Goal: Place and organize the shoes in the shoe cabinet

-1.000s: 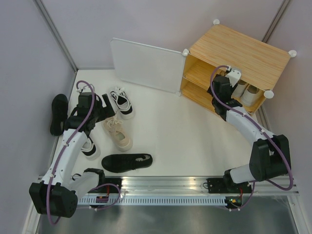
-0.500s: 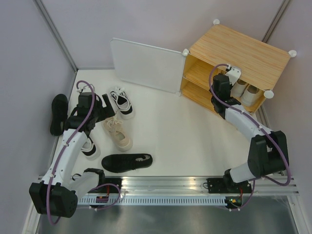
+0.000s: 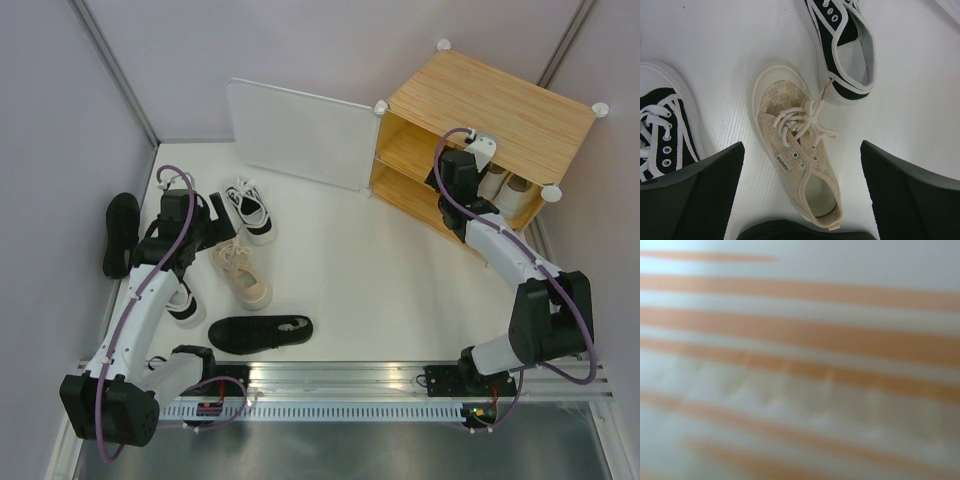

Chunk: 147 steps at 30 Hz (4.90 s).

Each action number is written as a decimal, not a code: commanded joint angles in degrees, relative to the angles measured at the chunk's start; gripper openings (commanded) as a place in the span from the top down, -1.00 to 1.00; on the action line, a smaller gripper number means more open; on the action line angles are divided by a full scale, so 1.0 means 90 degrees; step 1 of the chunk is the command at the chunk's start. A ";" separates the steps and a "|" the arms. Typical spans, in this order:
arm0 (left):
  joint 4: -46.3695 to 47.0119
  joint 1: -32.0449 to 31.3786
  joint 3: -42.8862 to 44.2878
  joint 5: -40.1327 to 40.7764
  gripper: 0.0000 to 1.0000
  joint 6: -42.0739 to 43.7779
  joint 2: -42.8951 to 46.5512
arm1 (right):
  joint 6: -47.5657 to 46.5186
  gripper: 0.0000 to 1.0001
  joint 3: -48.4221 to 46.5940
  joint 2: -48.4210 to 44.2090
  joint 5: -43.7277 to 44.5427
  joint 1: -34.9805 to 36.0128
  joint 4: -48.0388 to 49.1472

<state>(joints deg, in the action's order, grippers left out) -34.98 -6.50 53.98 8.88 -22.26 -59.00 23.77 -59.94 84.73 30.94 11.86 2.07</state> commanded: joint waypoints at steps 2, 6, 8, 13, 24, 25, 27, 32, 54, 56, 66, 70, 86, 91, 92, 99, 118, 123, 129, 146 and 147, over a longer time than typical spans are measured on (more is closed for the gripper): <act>0.0215 0.0010 -0.0079 -0.0001 -1.00 0.0179 0.0013 | -0.0004 -0.43 0.0000 -0.0721 -0.0868 -0.0038 -0.0550; 0.0215 0.0010 -0.0089 -0.0040 -0.99 0.0130 -0.0045 | -0.0072 -0.66 0.0029 -0.1200 -0.1658 -0.0029 -0.1127; 0.0195 0.0010 -0.0109 -0.0021 -0.99 0.0062 -0.0123 | -0.0063 -0.72 0.0126 -0.1464 -0.2303 -0.0038 -0.1332; 0.0010 0.0010 -0.0186 0.0009 -0.99 -0.0192 -0.0329 | -0.0082 -0.96 0.0614 -0.2254 -0.3417 -0.0038 -0.1596; -0.0176 0.0010 -0.1084 -0.0771 -0.86 -0.0641 -0.0601 | -0.0122 -0.96 0.1708 -0.3846 -0.4551 -0.0038 -0.1714; -0.0176 0.0010 -0.1105 -0.0801 -0.82 -0.0680 -0.0651 | -0.0102 -0.96 0.1806 -0.3906 -0.4570 -0.0038 -0.1704; -0.0166 0.0000 -0.1134 -0.0889 -0.78 -0.0768 -0.0807 | -0.0092 -0.96 0.1875 -0.4052 -0.4648 -0.0038 -0.1704; -0.0088 0.0000 -0.1358 -0.1134 -0.61 -0.1013 -0.1188 | -0.0112 -0.95 0.1963 -0.4258 -0.4571 -0.0038 -0.1704; -0.0321 -0.0069 -0.1233 -0.0500 0.95 -0.1277 -0.0398 | -0.0170 -0.96 0.2159 -0.4561 -0.4297 0.0059 -0.1714; -0.0506 -0.0069 -0.0853 -0.0470 0.95 -0.1073 -0.0144 | -0.0180 -0.96 0.2129 -0.4580 -0.4297 0.0059 -0.1753; -0.0967 -0.1726 0.1062 -0.0519 0.95 -0.1159 -0.0600 | -0.0190 -0.96 0.1915 -0.4775 -0.4239 0.0069 -0.2016; -0.0869 -0.3113 0.1929 -0.0363 0.95 -0.1432 -0.1635 | -0.0200 -0.96 0.1739 -0.5019 -0.3888 0.0069 -0.2309; 0.0253 -0.4590 0.4832 -0.1435 0.89 -0.0515 -0.6302 | -0.0248 -0.96 0.1953 -0.5772 -0.3477 0.0069 -0.2944; 0.0440 -0.4590 0.4960 -0.1798 0.25 -0.0485 -0.6638 | -0.0297 -0.96 0.1983 -0.5606 -0.3496 0.0079 -0.3130; 0.0440 -0.4590 0.4931 -0.1730 0.11 -0.0486 -0.6531 | -0.0297 -0.96 0.2002 -0.5586 -0.3496 0.0079 -0.3149; 0.0411 -0.4571 0.4278 -0.1300 -0.82 -0.0398 -0.5225 | -0.0297 -0.96 0.1992 -0.5460 -0.3486 0.0079 -0.3159; -0.0303 -0.0656 0.1670 -0.1671 -1.00 -0.0252 -0.1112 | 0.0942 -0.96 0.2958 -0.3693 -0.2033 0.2518 -0.1735; -0.0079 -0.0186 0.0705 -0.1105 -0.99 0.0041 -0.0175 | 0.1655 -0.96 0.3252 -0.3059 0.0072 0.4254 -0.0806; 0.0117 -0.0186 0.0068 -0.0295 -0.99 0.0218 0.0179 | 0.2319 -0.96 0.2999 -0.1760 0.1737 0.5488 -0.0689; 0.0274 -0.0186 -0.0216 -0.0089 -1.00 0.0296 0.0140 | 0.2789 -0.91 0.2539 0.0673 0.2538 0.5567 0.0404; 0.0264 -0.0186 -0.0216 -0.0098 -1.00 0.0305 0.0150 | 0.2789 -0.90 0.2549 0.0790 0.2645 0.5567 0.0473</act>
<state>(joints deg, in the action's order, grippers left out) -34.54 -8.21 52.10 7.40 -21.52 -57.91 47.99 -35.14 90.19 50.50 61.67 0.82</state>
